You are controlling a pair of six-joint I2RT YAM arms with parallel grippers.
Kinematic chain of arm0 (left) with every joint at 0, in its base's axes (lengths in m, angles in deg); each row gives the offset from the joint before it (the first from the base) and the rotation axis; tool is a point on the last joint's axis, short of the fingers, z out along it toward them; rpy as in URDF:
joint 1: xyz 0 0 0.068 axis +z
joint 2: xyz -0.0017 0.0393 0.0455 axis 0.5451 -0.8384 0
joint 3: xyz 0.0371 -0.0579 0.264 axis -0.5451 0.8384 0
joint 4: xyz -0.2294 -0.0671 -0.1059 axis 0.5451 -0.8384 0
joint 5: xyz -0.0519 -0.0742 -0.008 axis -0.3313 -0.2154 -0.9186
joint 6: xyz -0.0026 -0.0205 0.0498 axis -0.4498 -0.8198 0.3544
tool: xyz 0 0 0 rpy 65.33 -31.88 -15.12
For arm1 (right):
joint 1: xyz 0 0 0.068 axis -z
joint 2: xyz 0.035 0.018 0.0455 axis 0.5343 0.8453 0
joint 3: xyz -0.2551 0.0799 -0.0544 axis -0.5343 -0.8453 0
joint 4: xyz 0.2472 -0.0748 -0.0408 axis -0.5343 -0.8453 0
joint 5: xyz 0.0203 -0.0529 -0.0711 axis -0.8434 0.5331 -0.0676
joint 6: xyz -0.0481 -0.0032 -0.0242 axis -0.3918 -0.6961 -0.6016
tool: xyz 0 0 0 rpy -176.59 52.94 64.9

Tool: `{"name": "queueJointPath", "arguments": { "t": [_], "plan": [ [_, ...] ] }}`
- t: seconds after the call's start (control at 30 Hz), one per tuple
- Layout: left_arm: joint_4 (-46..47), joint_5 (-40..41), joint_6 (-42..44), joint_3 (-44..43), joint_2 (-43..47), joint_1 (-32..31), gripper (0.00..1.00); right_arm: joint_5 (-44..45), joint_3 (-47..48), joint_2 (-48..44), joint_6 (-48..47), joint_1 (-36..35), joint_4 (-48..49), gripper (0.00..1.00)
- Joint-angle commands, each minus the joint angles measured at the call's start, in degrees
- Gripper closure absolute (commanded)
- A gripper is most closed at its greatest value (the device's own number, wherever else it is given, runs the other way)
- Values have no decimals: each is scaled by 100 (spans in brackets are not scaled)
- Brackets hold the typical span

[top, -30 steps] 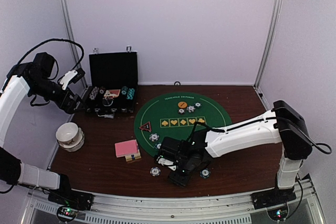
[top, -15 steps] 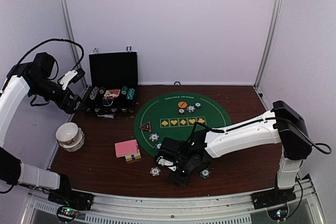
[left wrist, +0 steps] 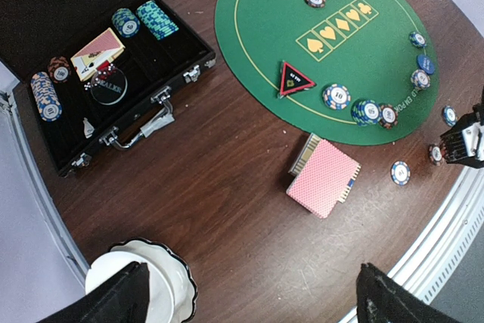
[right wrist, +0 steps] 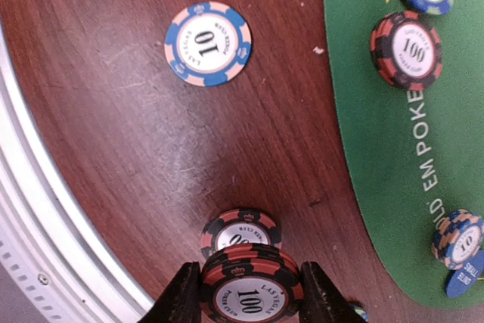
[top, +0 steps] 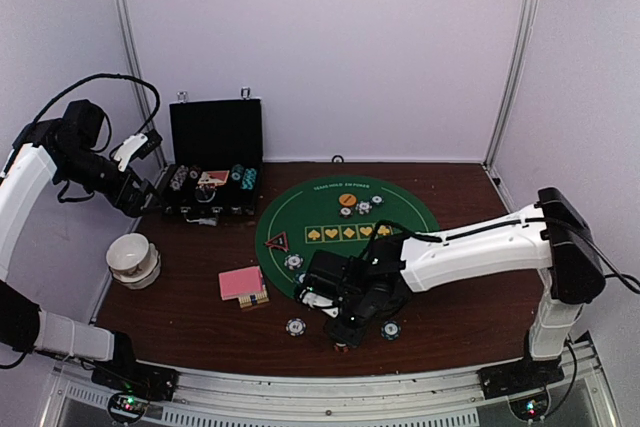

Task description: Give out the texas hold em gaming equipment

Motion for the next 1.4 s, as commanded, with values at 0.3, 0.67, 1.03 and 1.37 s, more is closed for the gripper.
{"name": "queueJointPath", "arguments": {
  "t": [0.3,0.67,1.03,1.37],
  "plan": [
    [5,-49,55,-49,81,-13,2,426,37,-1057,229,1457,-389,86],
    [8,-45,107,47,85,-9,2,965,-308,-789,694,3717,300,89],
    [50,-72,171,236,135,-14,2,977,-374,-217,911,4479,638,92],
    [618,-234,64,977,249,-175,2,823,-765,56,1105,4517,957,85]
  ]
}}
